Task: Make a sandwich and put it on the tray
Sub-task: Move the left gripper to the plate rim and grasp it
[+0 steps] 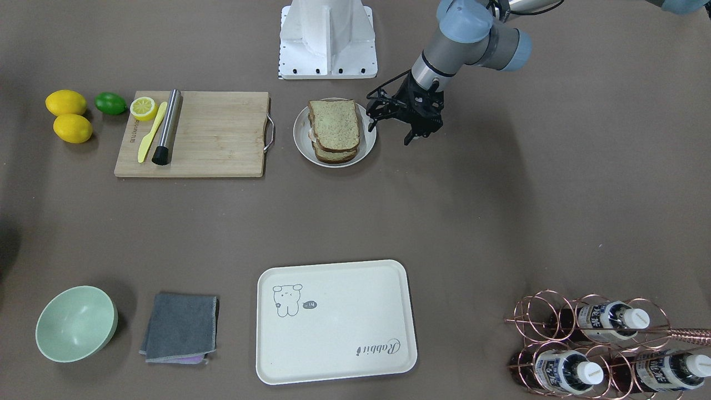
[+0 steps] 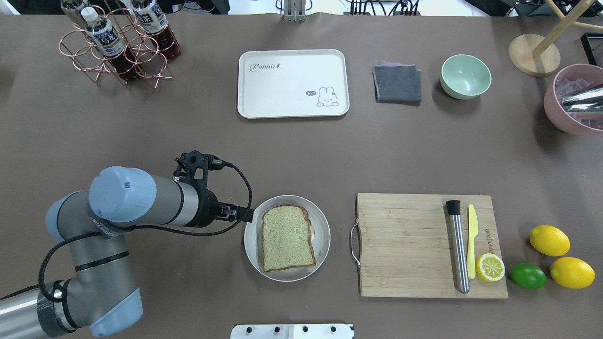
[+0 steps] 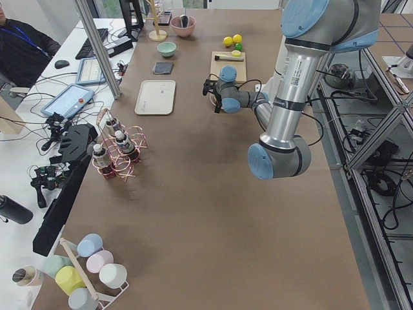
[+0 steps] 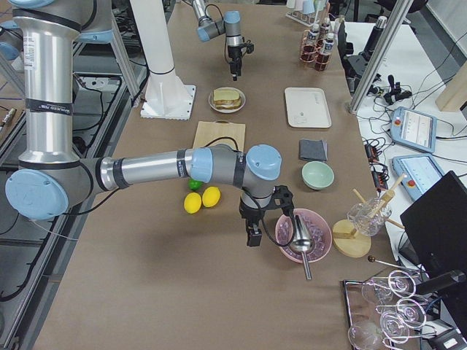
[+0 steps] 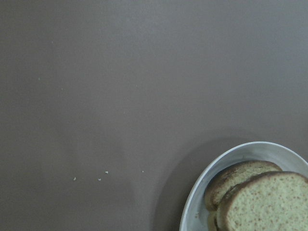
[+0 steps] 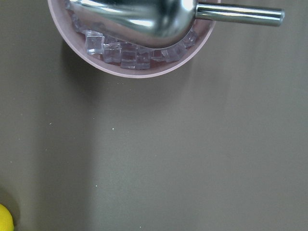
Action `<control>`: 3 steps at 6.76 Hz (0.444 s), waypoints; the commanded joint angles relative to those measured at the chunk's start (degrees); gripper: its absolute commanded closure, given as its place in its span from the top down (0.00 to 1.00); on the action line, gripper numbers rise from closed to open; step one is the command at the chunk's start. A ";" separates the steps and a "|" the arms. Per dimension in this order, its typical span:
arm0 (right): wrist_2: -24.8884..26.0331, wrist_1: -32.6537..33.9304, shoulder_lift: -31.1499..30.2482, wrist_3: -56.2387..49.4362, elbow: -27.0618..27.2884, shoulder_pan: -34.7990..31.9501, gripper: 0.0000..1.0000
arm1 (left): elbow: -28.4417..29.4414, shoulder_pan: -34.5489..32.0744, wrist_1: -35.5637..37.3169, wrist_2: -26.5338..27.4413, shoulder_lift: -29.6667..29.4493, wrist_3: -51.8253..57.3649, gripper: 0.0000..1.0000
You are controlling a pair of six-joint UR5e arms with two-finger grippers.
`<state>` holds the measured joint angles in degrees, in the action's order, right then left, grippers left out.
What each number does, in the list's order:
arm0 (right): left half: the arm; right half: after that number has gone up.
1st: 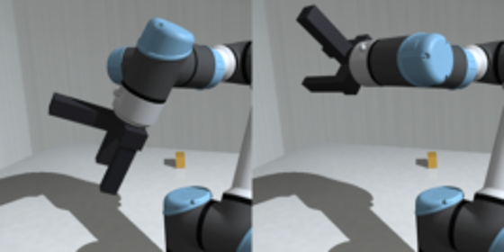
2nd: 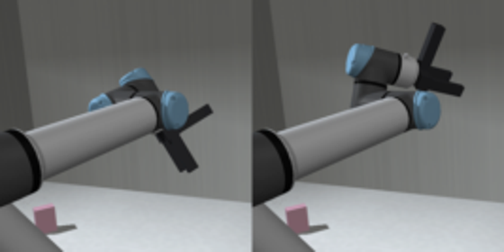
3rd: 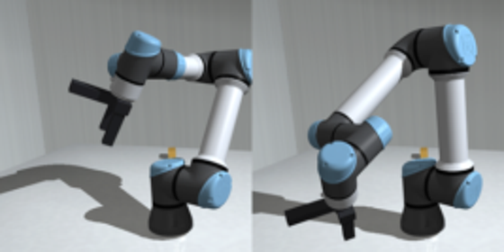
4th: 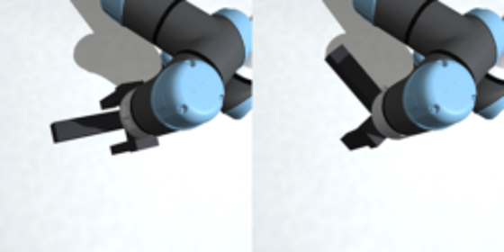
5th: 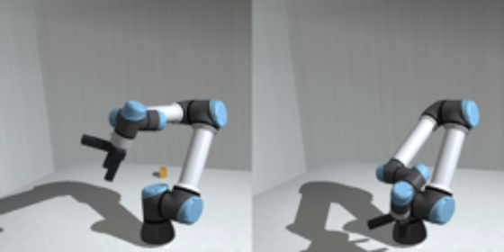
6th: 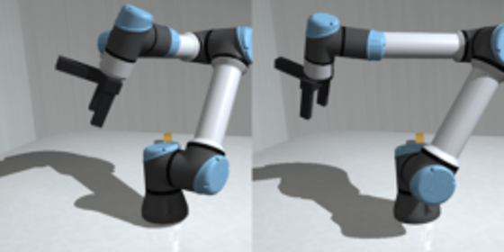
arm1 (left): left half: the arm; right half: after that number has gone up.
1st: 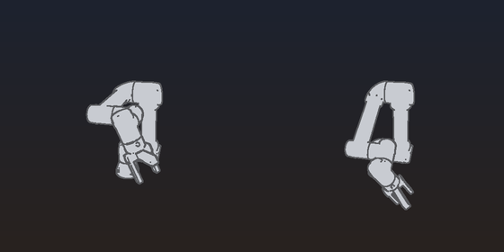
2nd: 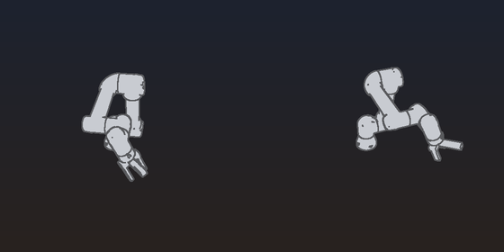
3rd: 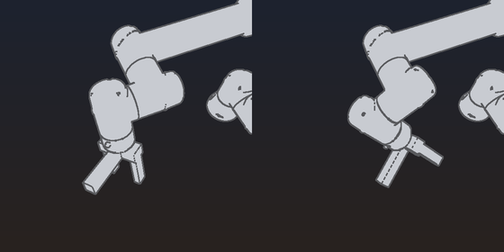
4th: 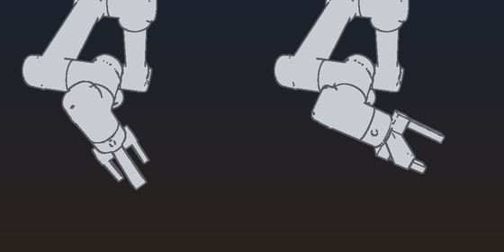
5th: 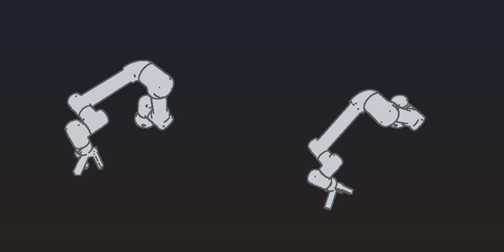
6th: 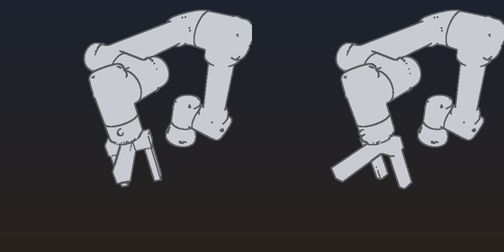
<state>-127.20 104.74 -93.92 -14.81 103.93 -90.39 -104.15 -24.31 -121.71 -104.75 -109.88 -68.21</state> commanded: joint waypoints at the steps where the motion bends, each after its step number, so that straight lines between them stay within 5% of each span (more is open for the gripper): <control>1: 0.11 -0.24 0.32 -0.04 -0.48 -0.23 1.00 | 0.87 1.36 -0.20 -0.11 0.02 -3.23 0.78; 3: -0.06 -0.15 0.23 0.05 -0.48 -0.23 1.00 | 1.22 3.56 -0.20 0.42 -0.51 -7.78 0.70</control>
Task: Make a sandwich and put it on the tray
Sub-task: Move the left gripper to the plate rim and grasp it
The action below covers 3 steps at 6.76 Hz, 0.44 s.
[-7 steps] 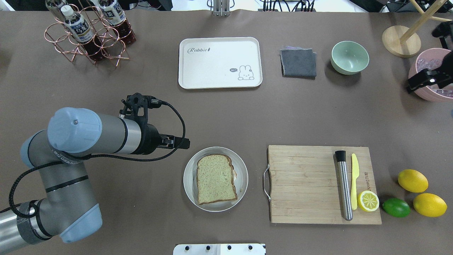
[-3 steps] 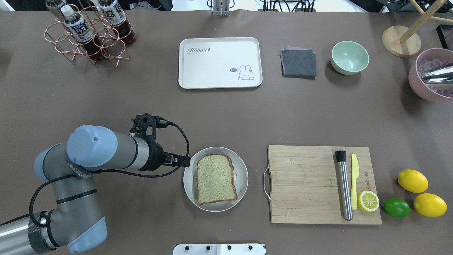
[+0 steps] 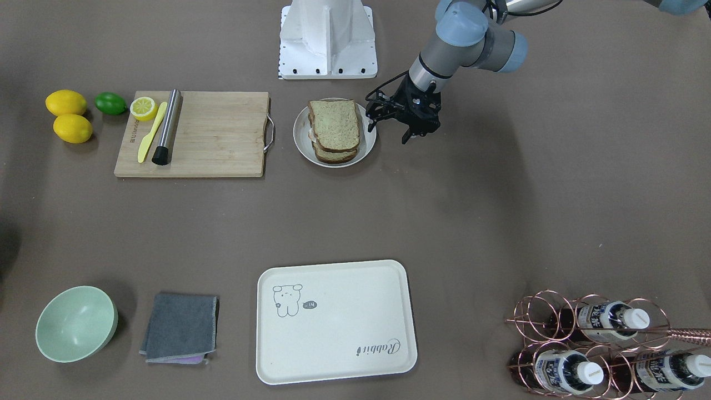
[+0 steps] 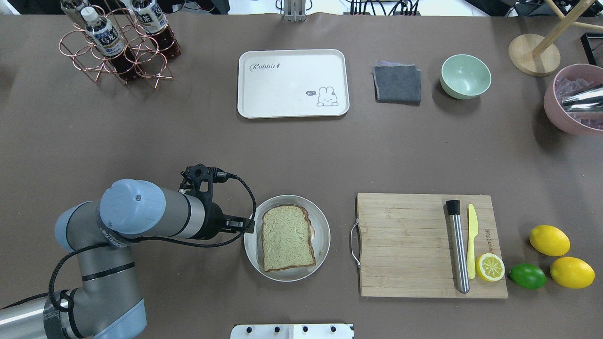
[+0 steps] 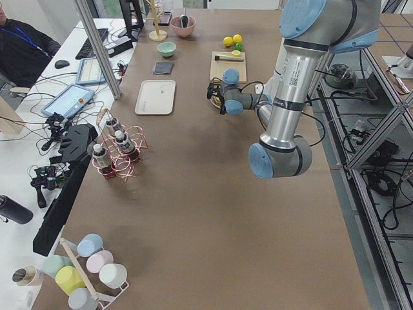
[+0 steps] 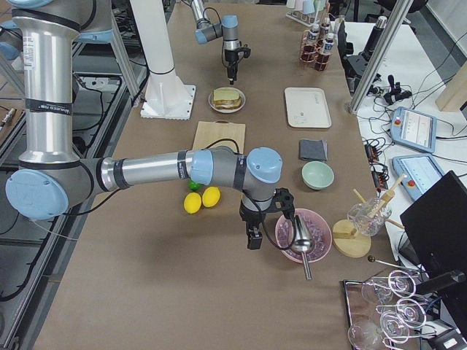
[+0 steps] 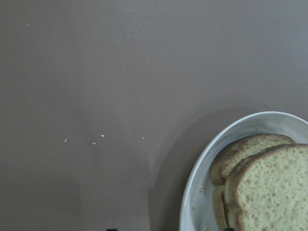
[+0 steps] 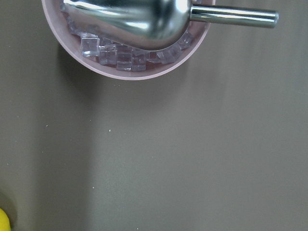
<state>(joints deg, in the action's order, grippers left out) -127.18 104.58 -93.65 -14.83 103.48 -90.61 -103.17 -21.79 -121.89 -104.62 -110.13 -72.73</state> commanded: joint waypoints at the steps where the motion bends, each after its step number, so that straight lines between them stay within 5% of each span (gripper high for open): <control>1: -0.35 0.01 -0.39 -0.02 -0.12 -0.01 1.00 | 0.69 2.01 -0.62 0.38 -0.43 -6.95 0.86; 3: -0.44 0.01 -0.75 -0.02 -0.03 -0.01 1.00 | 1.30 2.01 -0.72 0.38 -0.43 -8.20 0.86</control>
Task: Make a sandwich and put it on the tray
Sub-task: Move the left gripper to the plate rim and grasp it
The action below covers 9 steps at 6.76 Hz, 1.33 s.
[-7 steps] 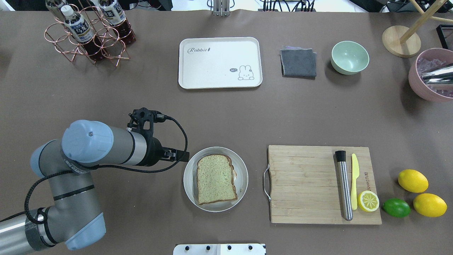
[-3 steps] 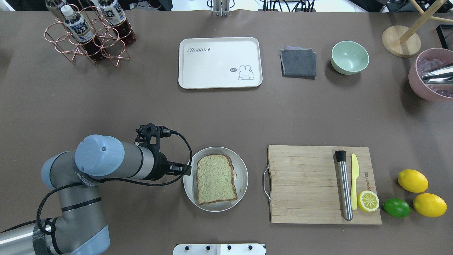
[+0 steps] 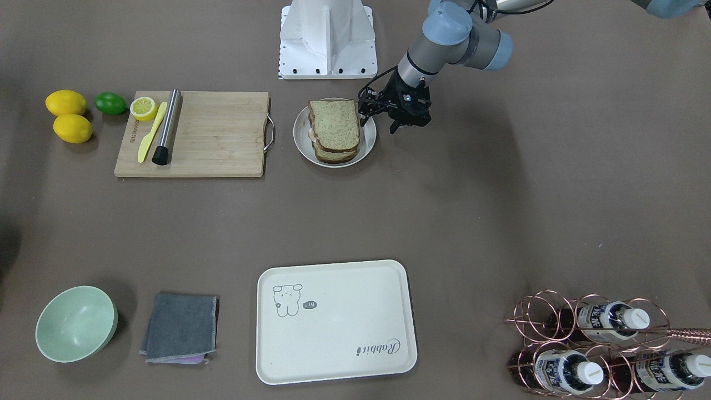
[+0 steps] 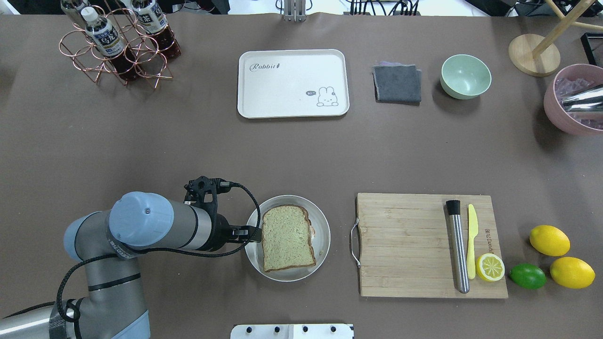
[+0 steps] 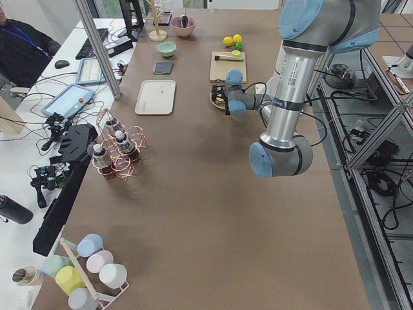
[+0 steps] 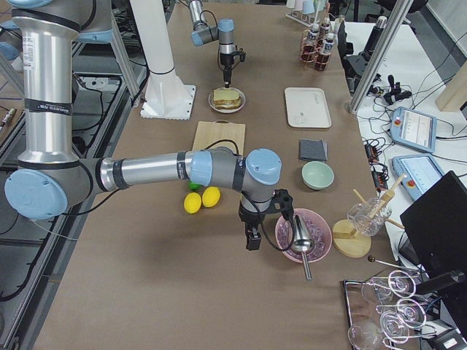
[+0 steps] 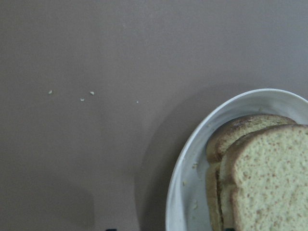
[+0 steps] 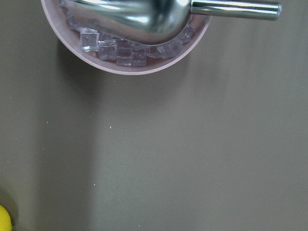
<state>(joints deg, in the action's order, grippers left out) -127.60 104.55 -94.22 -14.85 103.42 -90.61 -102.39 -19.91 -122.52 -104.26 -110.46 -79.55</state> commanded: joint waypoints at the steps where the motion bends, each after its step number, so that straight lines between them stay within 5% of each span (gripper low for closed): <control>1: -0.01 -0.04 -0.18 -0.01 -0.06 0.00 1.00 | 0.87 0.22 -0.09 0.11 -0.28 -1.57 0.83; 4: -0.10 0.04 -0.27 -0.01 -0.06 0.00 1.00 | 1.49 0.48 -1.57 1.25 -0.29 -1.48 0.53; 8: -0.10 0.04 -0.27 -0.01 -0.06 0.00 1.00 | 2.19 1.10 -1.93 1.25 -0.99 -1.48 0.42; 9: -0.10 0.04 -0.27 -0.01 -0.06 0.00 1.00 | 2.37 1.10 -1.93 1.25 -1.08 -1.39 0.14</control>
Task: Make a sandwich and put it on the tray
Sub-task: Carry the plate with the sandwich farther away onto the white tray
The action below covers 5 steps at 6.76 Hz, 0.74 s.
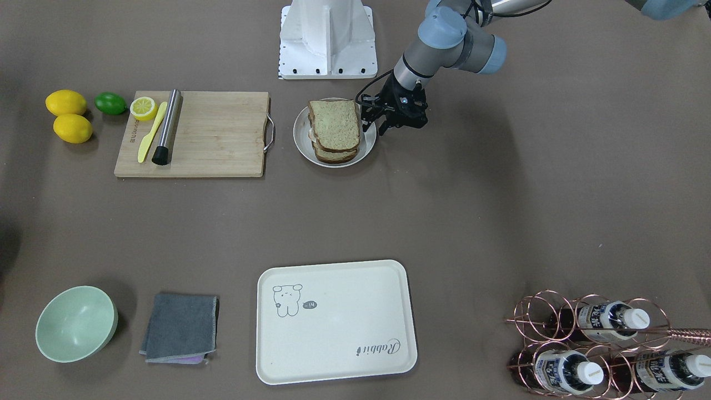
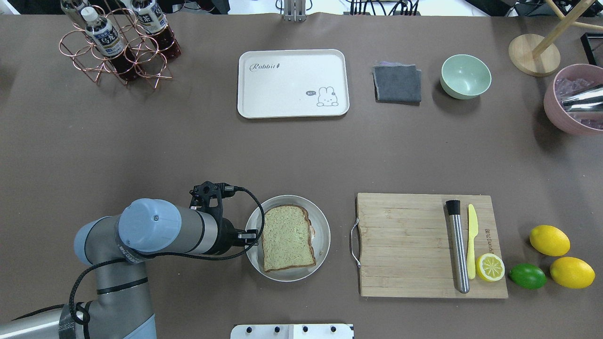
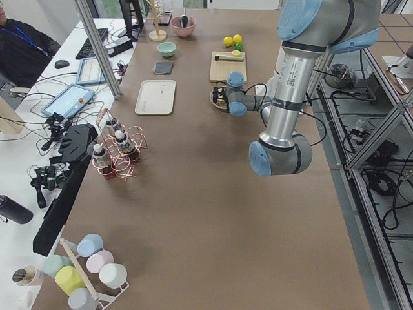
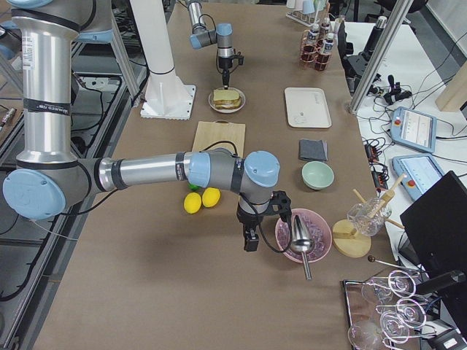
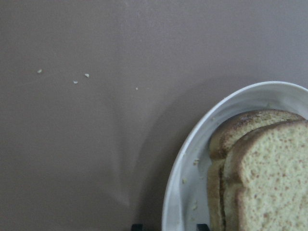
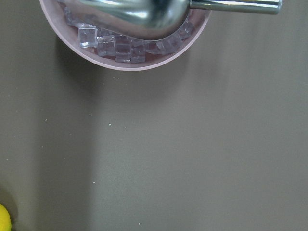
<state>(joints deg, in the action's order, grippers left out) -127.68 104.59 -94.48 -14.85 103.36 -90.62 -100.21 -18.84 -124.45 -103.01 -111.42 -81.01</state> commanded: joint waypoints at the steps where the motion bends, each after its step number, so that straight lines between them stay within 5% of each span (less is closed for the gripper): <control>1: 0.06 0.00 0.09 0.00 0.00 0.00 1.00 | 0.10 -0.06 -0.01 0.00 -0.20 0.33 0.00; 4: 0.15 0.00 0.18 0.00 -0.18 0.00 1.00 | -0.16 -4.43 0.08 -2.35 -1.34 0.68 0.00; 5: 0.58 0.00 0.79 0.00 -0.27 0.00 1.00 | 0.10 -8.02 0.26 -6.98 -1.87 1.99 0.00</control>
<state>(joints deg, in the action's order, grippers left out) -127.45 104.59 -94.17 -14.85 103.18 -90.61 -100.34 -23.39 -124.33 -106.10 -112.73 -80.00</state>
